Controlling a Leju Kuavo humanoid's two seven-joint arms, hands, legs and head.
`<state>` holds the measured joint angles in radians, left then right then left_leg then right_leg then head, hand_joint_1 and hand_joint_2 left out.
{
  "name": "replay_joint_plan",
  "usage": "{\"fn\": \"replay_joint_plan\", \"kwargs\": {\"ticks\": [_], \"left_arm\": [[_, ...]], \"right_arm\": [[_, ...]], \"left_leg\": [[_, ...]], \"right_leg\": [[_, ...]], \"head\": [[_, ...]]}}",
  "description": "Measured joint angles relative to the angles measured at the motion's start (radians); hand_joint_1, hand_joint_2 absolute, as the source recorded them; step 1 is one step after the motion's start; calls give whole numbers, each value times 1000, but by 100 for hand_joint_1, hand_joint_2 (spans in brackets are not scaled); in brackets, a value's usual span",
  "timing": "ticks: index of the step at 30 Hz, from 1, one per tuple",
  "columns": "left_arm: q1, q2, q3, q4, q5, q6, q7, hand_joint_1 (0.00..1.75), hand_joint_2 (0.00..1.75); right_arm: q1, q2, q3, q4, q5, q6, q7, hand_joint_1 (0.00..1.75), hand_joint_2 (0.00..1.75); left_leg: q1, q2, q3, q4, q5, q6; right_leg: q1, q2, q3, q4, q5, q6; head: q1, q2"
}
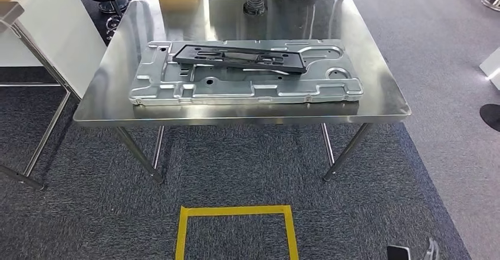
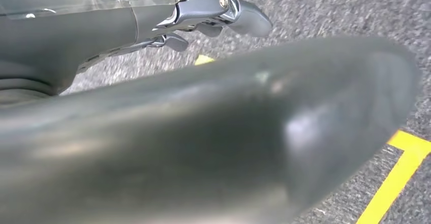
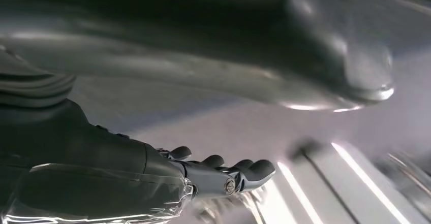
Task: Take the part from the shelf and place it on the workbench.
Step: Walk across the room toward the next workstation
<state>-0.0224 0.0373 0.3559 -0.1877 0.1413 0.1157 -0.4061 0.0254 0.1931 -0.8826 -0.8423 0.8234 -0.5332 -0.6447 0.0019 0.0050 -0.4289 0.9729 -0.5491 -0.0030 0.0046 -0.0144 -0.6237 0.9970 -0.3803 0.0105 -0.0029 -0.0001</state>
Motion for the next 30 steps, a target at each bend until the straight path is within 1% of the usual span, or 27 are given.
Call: {"fn": "replay_joint_plan", "kwargs": {"ticks": [1, 2, 3, 4, 6, 7, 8, 9, 10, 11, 13, 14, 15, 17, 18, 19, 20, 21, 22, 23, 24, 25, 26, 27, 28, 29, 30], "left_arm": [[0, -1, 1, 0, -2, 1, 2, 0, 0], [-1, -3, 2, 0, -4, 1, 5, 0, 0], [-2, -4, 3, 0, -6, 2, 7, 0, 0], [-2, -6, 4, 0, -8, 1, 9, 0, 0], [-2, -10, 6, 0, -16, 1, 15, 0, 0], [-1, -13, 7, 0, -20, 0, 18, 0, 0], [-1, -15, 7, 0, -25, -1, 23, 0, 0], [0, -17, 7, 0, -30, -1, 27, 0, 0], [0, -20, 7, 0, -34, -2, 32, 0, 0], [-1, -22, 7, 0, -39, -3, 37, 0, 0], [-2, -25, 7, 0, -44, -6, 46, 0, 0], [-2, -27, 7, 0, -46, -8, 49, 0, 0], [-2, -28, 7, 0, -47, -9, 51, 0, 0], [-1, -30, 7, 0, -50, -10, 54, 0, 0], [0, -31, 7, 0, -51, -11, 55, 0, 0], [1, -31, 7, 0, -53, -13, 56, 0, 0], [2, -32, 7, 0, -54, -15, 57, 0, 0], [2, -32, 7, 0, -54, -17, 57, 0, 0], [2, -33, 7, 0, -55, -19, 56, 0, 0], [2, -33, 7, 0, -55, -20, 54, 0, 0], [2, -33, 7, 0, -55, -21, 53, 0, 0], [2, -33, 7, 0, -56, -22, 52, 0, 0], [1, -33, 7, 0, -57, -23, 51, 0, 0], [-1, -33, 7, 0, -58, -24, 50, 0, 0], [-3, -33, 7, 0, -60, -25, 50, 0, 0], [-6, -33, 7, 0, -62, -25, 50, 0, 0], [-8, -34, 7, 0, -64, -25, 51, 0, 0]], "right_arm": [[-8, -13, -14, 73, 20, -2, 24, 0, 0], [-14, -25, -23, 142, 43, -3, 55, 0, 0], [-18, -36, -28, 207, 69, -4, 95, 0, 0], [-22, -46, -31, 262, 95, -3, 142, 0, 0], [-29, -62, -32, 360, 148, 9, 244, 0, 0], [-32, -68, -32, 398, 169, 20, 291, 0, 0], [-35, -72, -31, 433, 190, 35, 340, 0, 0], [-38, -76, -29, 461, 209, 51, 389, 0, 0], [-40, -80, -25, 485, 227, 69, 438, 0, 0], [-44, -85, -20, 506, 245, 92, 487, 0, 0], [-52, -97, -7, 537, 277, 140, 576, 0, 0], [-55, -102, 0, 550, 291, 160, 610, 0, 0], [-57, -108, 7, 561, 301, 174, 634, 0, 0], [-58, -115, 16, 579, 310, 191, 659, 0, 0], [-58, -117, 19, 585, 312, 201, 670, 0, 0], [-59, -120, 21, 590, 313, 211, 680, 0, 0], [-59, -122, 23, 594, 316, 223, 687, 0, 0], [-59, -124, 26, 597, 318, 234, 691, 0, 0], [-58, -127, 29, 600, 320, 244, 690, 0, 0], [-58, -129, 32, 602, 321, 253, 686, 0, 0], [-58, -130, 34, 604, 322, 261, 680, 0, 0], [-58, -131, 36, 606, 322, 266, 674, 0, 0], [-58, -132, 37, 607, 323, 271, 669, 0, 0], [-59, -132, 38, 608, 323, 274, 664, 0, 0], [-60, -132, 39, 609, 324, 277, 658, 0, 0], [-60, -132, 39, 610, 324, 280, 652, 0, 0], [-62, -132, 40, 611, 324, 283, 645, 0, 0]], "left_leg": [[1, 1, -7, 0, 8, 8], [2, 2, -14, -1, 18, 16], [3, 4, -25, -3, 31, 23], [5, 6, -38, -5, 45, 29], [5, 7, -70, -4, 70, 34], [5, 7, -86, -2, 82, 34], [5, 7, -103, 0, 94, 32], [5, 7, -119, 3, 104, 30], [5, 7, -135, 8, 114, 27], [5, 6, -149, 13, 123, 24], [3, 6, -167, 22, 138, 14], [3, 7, -172, 25, 146, 8], [3, 8, -174, 24, 154, 1], [7, 8, -180, 26, 162, -11], [8, 6, -187, 41, 142, -15], [9, 5, -199, 74, 102, -18], [11, 4, -214, 128, 47, -19], [11, 4, -230, 195, -8, -20], [11, 4, -241, 259, -44, -21], [11, 4, -242, 306, -56, -22], [11, 4, -229, 322, -41, -21], [10, 4, -198, 305, -10, -19], [10, 4, -152, 257, 20, -15], [8, 4, -97, 184, 28, -10], [6, 4, -46, 107, 19, -5], [3, 4, -12, 49, 2, 0], [0, 4, 5, 13, -15, 7]], "right_leg": [[-1, 0, -1, -1, 7, 6], [-3, 2, -6, 2, 2, 13], [-6, 5, -15, 21, -25, 19], [-8, 7, -28, 59, -70, 26], [-14, 9, -62, 186, -177, 39], [-16, 10, -72, 246, -204, 43], [-19, 10, -68, 284, -207, 46], [-21, 9, -48, 285, -188, 48], [-23, 9, -8, 248, -160, 48], [-25, 10, 49, 180, -139, 46], [-22, 11, 158, 26, -141, 36], [-18, 11, 187, -20, -151, 29], [-14, 12, 196, -41, -156, 21], [-13, 9, 183, -46, -140, 3], [-13, 7, 173, -48, -129, -7], [-14, 5, 161, -51, -116, -15], [-13, 3, 147, -50, -103, -21], [-10, 3, 129, -49, -91, -24], [-8, 2, 111, -47, -78, -25], [-5, 2, 92, -43, -67, -25], [-3, 2, 72, -37, -55, -24], [-2, 2, 52, -30, -46, -23], [-1, 2, 32, -21, -37, -21], [1, 2, 15, -11, -29, -18], [2, 2, 2, -2, -22, -14], [2, 2, -6, 4, -14, -8], [1, 1, -10, 6, -5, -2]], "head": [[-2, 0], [-3, 0], [-2, 0], [-1, 0], [3, 0], [3, 0], [3, 0], [3, 0], [3, 0], [3, 0], [2, 0], [3, 0], [3, 0], [5, 0], [4, 0], [3, 0], [1, 0], [0, 0], [-2, 0], [-1, 0], [-2, 0], [-2, 0], [-2, 0], [-2, 0], [-2, 0], [-1, 0], [-1, 0]]}}
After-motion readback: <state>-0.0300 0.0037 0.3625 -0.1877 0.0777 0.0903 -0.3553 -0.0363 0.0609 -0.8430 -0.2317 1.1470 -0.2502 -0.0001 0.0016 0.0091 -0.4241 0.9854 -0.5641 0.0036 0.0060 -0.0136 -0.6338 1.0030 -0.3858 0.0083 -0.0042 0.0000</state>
